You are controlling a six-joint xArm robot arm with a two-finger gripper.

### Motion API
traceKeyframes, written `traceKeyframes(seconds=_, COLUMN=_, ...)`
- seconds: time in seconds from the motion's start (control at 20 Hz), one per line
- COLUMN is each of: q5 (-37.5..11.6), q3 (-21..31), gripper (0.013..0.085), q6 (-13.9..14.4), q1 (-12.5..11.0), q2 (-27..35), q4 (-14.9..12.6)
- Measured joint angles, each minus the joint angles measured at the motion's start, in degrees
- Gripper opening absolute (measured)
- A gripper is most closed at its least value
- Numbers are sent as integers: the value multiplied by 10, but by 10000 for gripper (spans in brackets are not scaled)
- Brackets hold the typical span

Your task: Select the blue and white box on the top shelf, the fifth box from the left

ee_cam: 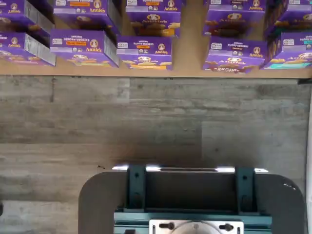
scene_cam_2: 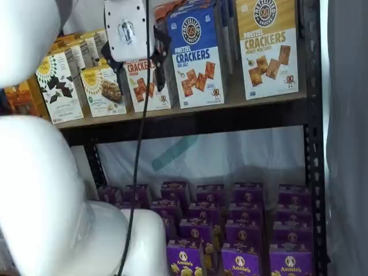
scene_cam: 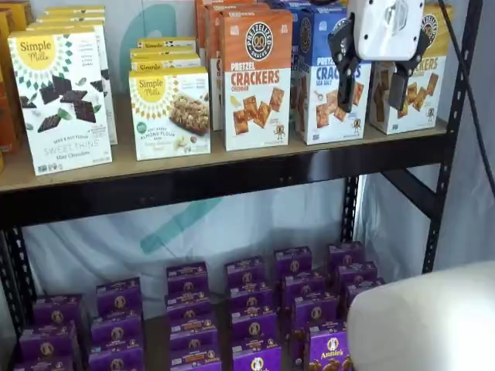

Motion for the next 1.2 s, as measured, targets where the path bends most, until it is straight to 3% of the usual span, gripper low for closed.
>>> traceKeyframes(seconds=0.6, q5=-42, q3=-24, gripper=850, q6=-7, q1=-3, q2=44, q4=-6)
traceKeyframes(seconds=1.2, q5=-64, q3=-78, gripper=850, q6=-41, q1=-35, q2=93, q4=-13)
